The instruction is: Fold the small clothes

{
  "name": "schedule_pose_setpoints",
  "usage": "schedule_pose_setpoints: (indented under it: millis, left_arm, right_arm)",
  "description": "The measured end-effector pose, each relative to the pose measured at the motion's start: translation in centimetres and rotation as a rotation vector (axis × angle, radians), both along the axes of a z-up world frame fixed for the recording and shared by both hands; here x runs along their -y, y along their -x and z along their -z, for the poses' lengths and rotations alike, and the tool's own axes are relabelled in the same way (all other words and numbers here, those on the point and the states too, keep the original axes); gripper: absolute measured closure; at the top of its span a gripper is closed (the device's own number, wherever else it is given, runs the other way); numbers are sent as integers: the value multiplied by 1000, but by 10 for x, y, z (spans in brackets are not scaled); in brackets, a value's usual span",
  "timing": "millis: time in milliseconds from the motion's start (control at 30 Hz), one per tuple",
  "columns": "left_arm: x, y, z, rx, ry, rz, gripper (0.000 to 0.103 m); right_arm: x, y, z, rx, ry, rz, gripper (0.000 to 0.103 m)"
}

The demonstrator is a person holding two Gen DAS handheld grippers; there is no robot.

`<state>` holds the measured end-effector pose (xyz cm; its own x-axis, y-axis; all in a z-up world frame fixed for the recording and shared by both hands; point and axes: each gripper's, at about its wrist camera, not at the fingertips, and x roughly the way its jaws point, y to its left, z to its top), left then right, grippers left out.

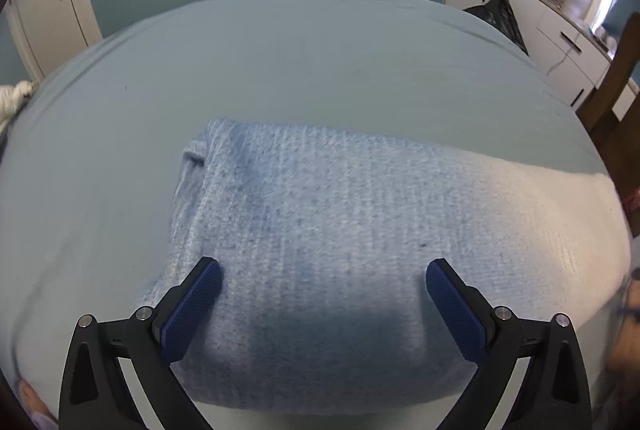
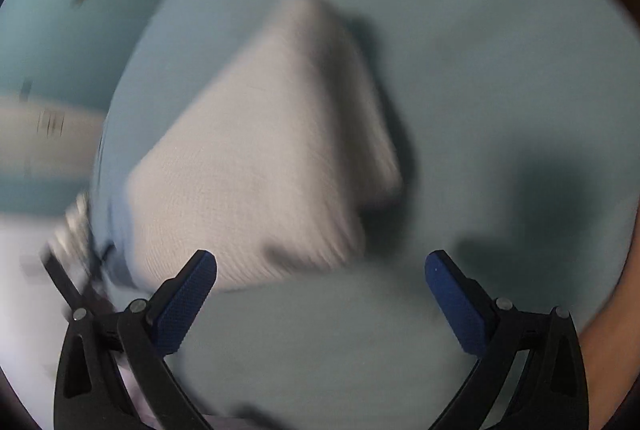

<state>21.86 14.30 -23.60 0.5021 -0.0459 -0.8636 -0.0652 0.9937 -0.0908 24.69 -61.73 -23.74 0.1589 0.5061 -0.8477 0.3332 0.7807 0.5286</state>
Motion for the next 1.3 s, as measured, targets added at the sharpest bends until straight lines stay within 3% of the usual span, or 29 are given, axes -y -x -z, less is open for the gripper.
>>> schedule_pose_setpoints:
  millis: [67,133,200,300,367,467,533,667,767,900,1000,1033,1167,1300]
  left_arm:
    - [5,2,6,1,-40,12,0]
    - [13,-7,13,-15,-122,39,0]
    - [27,-5,19,-6,-177,51,0]
    - [32,-1,21,11,-176,34,0]
    - [31,1,21,5,-167,34,0]
    - [31,1,21,-1,-164,44,0]
    - [32,2,21,2,-167,47,0]
    - [14,-2,23,10,-170,41,0]
    - [14,-1,19,4,-167,25,0]
    - [14,-5,19,-8,-163,1,0]
    - [12,-4,16,-6,-158,6,0]
    - [12,-4,15,-8,-156,5,0]
    - [13,-7,10,-37,-125,-12,0]
    - [18,-6,-1,-54,6,-3,0]
  right_arm:
    - [4,23,24,-146,-150,187,1]
    - [-9,39,41,-229,-272,286,1]
    - [-33,43,46,-226,-356,292,1]
    - [-67,22,44,-123,-435,274,1]
    - [-81,16,51,-93,-434,263,1]
    - [-94,7,69,-132,-407,263,1]
    - [-99,-3,76,-126,-441,268,1]
    - [-114,-14,64,-60,-447,301,1]
    - [-121,-29,48,5,-381,310,7]
    - [-132,-35,50,-27,-339,342,21]
    - [-114,-23,38,20,-283,309,52]
    - [-118,-27,28,64,-252,273,57]
    - [-129,-41,5,171,-227,192,62]
    - [-122,-47,-7,217,-236,176,64]
